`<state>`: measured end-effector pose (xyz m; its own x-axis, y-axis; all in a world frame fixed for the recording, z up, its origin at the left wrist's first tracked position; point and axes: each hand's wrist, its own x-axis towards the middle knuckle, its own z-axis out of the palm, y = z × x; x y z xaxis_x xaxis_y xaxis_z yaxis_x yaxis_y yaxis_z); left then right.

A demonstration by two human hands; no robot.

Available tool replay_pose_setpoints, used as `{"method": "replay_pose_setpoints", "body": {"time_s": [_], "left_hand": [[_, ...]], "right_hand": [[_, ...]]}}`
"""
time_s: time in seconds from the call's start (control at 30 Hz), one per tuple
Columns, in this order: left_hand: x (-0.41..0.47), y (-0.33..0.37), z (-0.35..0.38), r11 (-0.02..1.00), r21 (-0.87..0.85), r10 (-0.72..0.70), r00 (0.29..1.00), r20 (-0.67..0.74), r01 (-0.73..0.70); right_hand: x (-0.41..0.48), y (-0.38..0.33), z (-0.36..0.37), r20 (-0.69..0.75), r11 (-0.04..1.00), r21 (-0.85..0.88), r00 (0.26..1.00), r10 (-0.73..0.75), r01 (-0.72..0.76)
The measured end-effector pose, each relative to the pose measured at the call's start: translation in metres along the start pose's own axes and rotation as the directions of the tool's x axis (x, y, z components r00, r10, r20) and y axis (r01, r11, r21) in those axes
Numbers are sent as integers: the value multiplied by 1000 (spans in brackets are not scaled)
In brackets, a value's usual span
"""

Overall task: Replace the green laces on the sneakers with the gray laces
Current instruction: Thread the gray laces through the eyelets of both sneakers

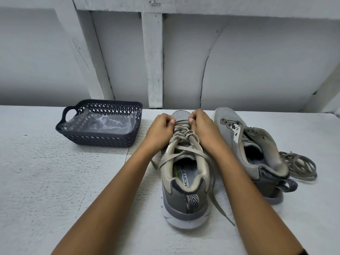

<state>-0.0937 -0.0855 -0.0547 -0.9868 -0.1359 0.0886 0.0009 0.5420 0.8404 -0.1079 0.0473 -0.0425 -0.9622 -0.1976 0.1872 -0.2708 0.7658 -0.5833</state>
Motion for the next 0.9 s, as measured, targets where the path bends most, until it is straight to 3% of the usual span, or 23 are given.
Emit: {"method": "replay_pose_setpoints", "body": {"time_s": [0.23,0.37,0.47,0.67,0.8,0.9], "left_hand": [[-3,2,-8,996,-57,61,997,-42,-63],[-8,7,-18,979,147,131,990,55,-138],[-10,10,-20,970,187,138,985,99,-155],[-11,10,-17,994,73,82,996,45,-85],[-10,5,-17,994,-89,-55,998,8,56],[-10,6,-17,997,-58,-55,998,32,57]], "right_hand": [[-1,1,-3,-27,998,68,1000,10,-8],[-1,3,-8,24,998,55,1000,-7,6],[-1,3,-8,72,998,70,997,3,-8],[-1,0,-6,70,998,57,997,22,-26],[-5,0,-6,32,997,38,998,63,-64],[-6,0,-4,31,997,-8,997,72,-72]]}}
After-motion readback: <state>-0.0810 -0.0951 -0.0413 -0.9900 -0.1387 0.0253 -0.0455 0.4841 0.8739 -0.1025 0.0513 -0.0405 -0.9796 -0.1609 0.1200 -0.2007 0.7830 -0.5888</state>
